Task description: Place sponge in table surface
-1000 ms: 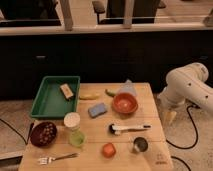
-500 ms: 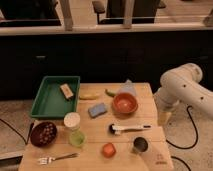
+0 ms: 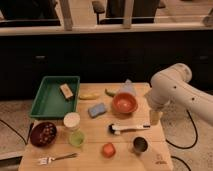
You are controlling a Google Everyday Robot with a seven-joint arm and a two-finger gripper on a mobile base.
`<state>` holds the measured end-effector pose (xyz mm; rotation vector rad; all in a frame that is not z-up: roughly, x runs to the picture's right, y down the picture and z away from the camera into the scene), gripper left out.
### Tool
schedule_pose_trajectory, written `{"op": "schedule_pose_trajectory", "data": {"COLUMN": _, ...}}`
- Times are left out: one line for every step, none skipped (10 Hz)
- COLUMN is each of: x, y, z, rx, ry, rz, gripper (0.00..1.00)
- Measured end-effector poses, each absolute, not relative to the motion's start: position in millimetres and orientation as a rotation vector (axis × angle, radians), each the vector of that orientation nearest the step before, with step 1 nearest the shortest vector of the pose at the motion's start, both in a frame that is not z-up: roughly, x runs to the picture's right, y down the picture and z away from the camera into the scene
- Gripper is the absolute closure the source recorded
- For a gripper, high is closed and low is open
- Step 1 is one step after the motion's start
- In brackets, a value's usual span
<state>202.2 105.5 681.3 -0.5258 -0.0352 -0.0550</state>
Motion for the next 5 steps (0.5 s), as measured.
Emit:
{"op": "schedule_pose_trajectory", "data": {"x": 187.5, "y": 105.0, "z": 683.2, "rx": -0.524, "ry": -0.044, "rz": -0.063, "gripper": 0.2}}
{"op": "schedule_pose_trajectory", "data": {"x": 176.0, "y": 104.6, "z": 684.2, "rx": -0.52, "ry": -0.052, "rz": -0.073, "gripper": 0.2}}
{"op": "schedule_pose_trajectory", "data": {"x": 172.0, "y": 104.1, "z": 684.5, "rx": -0.519, "ry": -0.057, "rz": -0.078, "gripper": 0.2}}
{"op": "schedule_pose_trajectory", "data": {"x": 165.2, "y": 104.0, "z": 688.6, "rx": -0.521, "ry": -0.067, "rz": -0.075, "gripper": 0.2}}
{"op": "schedule_pose_trajectory", "data": {"x": 155.8, "y": 103.3, "z": 691.6, "rx": -0.521, "ry": -0.076, "rz": -0.073, "gripper": 0.2}}
